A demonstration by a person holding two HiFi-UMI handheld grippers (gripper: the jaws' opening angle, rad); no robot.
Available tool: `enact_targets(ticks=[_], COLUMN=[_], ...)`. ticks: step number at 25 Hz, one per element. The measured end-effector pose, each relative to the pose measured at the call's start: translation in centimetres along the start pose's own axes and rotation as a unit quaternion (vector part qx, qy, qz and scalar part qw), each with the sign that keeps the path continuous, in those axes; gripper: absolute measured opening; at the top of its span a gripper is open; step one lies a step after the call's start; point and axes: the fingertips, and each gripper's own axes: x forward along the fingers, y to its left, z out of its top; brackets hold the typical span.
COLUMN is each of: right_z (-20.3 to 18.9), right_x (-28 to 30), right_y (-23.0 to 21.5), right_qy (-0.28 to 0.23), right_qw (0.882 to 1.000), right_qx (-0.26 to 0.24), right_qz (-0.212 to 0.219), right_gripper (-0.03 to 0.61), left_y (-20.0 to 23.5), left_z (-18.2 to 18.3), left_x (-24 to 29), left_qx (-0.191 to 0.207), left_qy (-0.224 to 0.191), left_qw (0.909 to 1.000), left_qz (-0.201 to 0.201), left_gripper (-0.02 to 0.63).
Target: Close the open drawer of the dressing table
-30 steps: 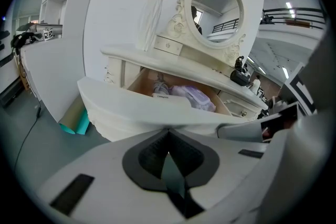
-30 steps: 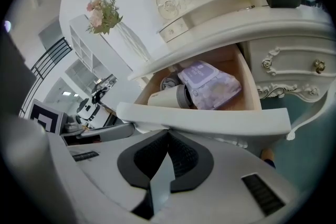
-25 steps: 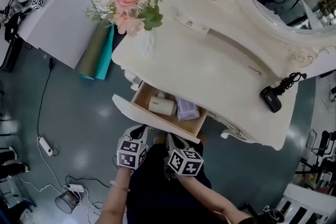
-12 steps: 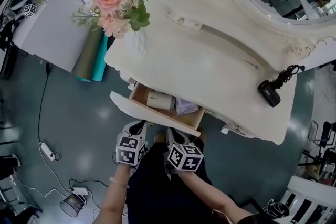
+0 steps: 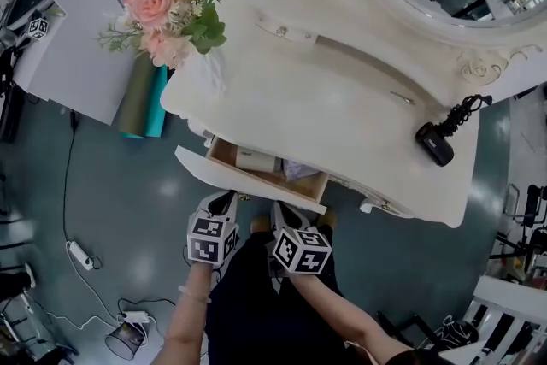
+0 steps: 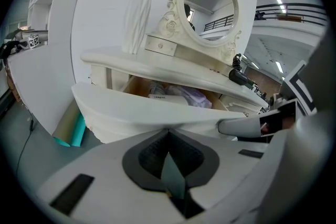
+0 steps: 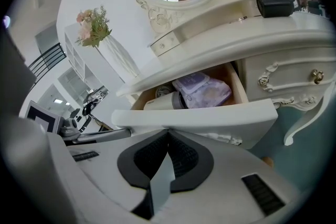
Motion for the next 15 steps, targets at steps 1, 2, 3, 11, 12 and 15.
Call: enact_targets(ticks=[1, 2, 3, 11, 12, 15], right_z=[0.2, 0.3, 0.5, 1.8, 1.9, 2.5], right_x=[0.1, 0.2, 0.2, 1.0, 1.1, 1.3], right_y=[-0.1, -0.1, -0.2, -0.8, -0.9, -1.1], right_qy=[-0.001, -0.003, -0.005, -0.023, -0.025, -0.03], right_qw=[1.0, 1.0, 1.0, 1.0, 1.0, 1.0], right_qx=[0.0, 0.001, 0.002, 0.009, 0.009, 0.008], right_qz=[-0.001, -0.001, -0.001, -0.005, -0.005, -0.006], right_gripper=[0.008, 0.008, 0.008, 0.008, 0.008, 0.008], left_y=[0.0, 0.0, 0.0, 0.0, -0.1, -0.1], left_z=[0.1, 0.3, 0.4, 1.5, 1.7, 2.1], left_x=[0.1, 0.3, 0.4, 1.5, 1.6, 2.0], left_qx=[0.001, 0.003, 0.004, 0.011, 0.013, 0.016], left_qy=[0.0, 0.0, 0.0, -0.006, -0.006, -0.007], left_qw=[1.0, 1.0, 1.0, 0.9999, 0.9999, 0.9998], left_qz=[-0.001, -0.001, -0.001, -0.002, -0.002, -0.005], left_gripper=[0.018, 0.018, 0.02, 0.02, 0.018, 0.018])
